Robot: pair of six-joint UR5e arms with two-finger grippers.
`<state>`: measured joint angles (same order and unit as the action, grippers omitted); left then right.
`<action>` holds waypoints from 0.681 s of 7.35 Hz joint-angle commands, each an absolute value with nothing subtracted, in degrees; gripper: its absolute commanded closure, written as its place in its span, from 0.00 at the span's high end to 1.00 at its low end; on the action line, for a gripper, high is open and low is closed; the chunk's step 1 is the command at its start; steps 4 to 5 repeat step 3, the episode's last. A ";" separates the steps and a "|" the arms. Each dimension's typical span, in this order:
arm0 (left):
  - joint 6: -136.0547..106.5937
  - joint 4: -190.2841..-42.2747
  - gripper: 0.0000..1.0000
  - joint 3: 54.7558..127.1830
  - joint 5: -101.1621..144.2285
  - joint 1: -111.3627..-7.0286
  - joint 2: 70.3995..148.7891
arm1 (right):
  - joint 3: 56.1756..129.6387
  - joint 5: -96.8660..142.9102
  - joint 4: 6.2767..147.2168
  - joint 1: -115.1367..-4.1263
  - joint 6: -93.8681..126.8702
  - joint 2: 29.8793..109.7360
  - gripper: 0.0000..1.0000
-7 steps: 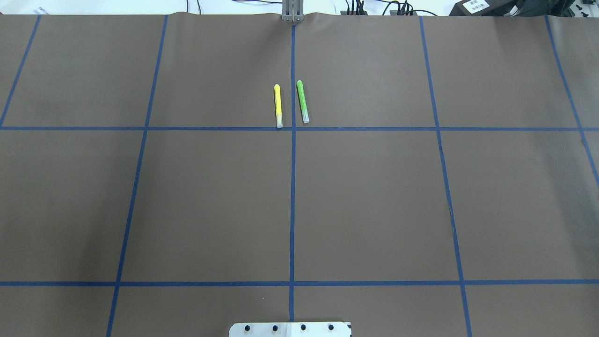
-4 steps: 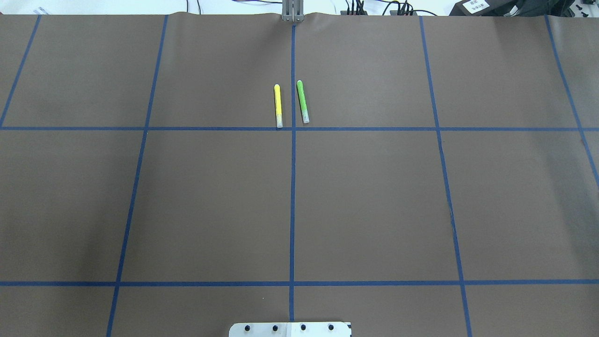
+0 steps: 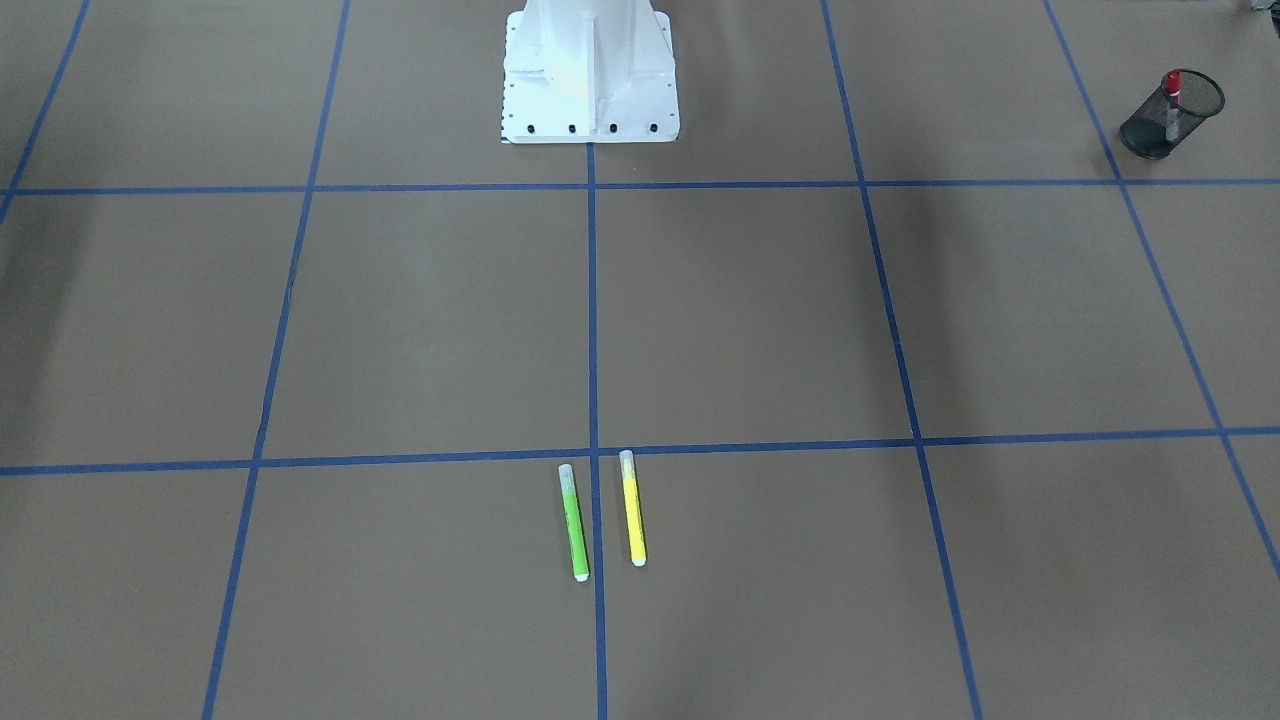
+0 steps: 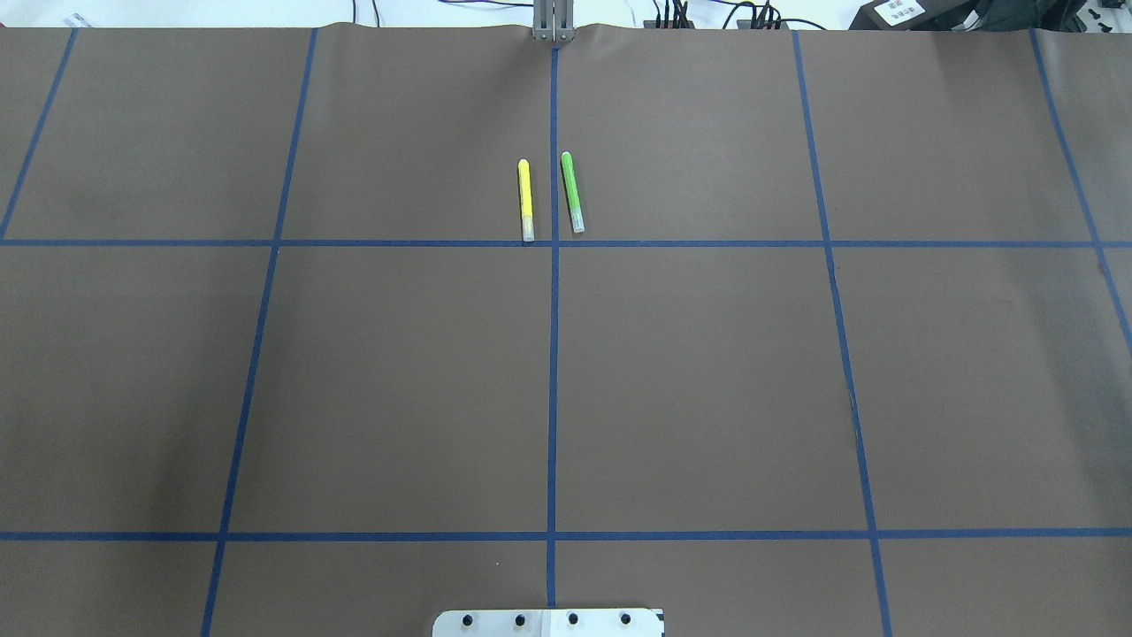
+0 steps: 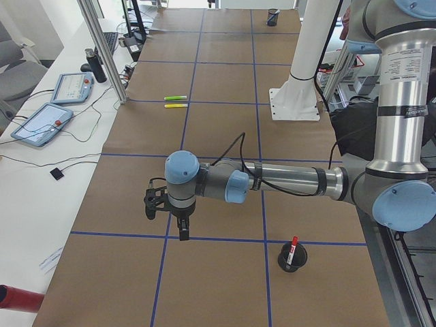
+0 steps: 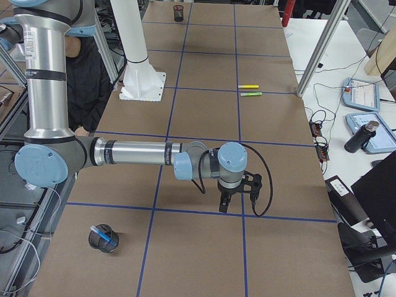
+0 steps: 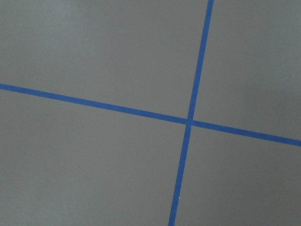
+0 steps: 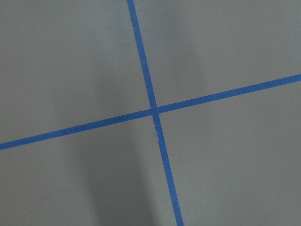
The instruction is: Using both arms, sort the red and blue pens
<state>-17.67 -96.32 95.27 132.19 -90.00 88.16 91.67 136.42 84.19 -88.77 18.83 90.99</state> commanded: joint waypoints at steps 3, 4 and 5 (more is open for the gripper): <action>-17.67 -96.42 1.00 95.27 134.56 -90.00 88.15 | 91.67 136.41 84.11 -88.77 18.90 91.14 1.00; -17.67 -96.42 1.00 95.27 134.56 -90.00 88.15 | 91.67 136.41 84.11 -88.77 18.90 91.14 1.00; -17.67 -96.42 1.00 95.27 134.56 -90.00 88.15 | 91.67 136.41 84.11 -88.77 18.90 91.14 1.00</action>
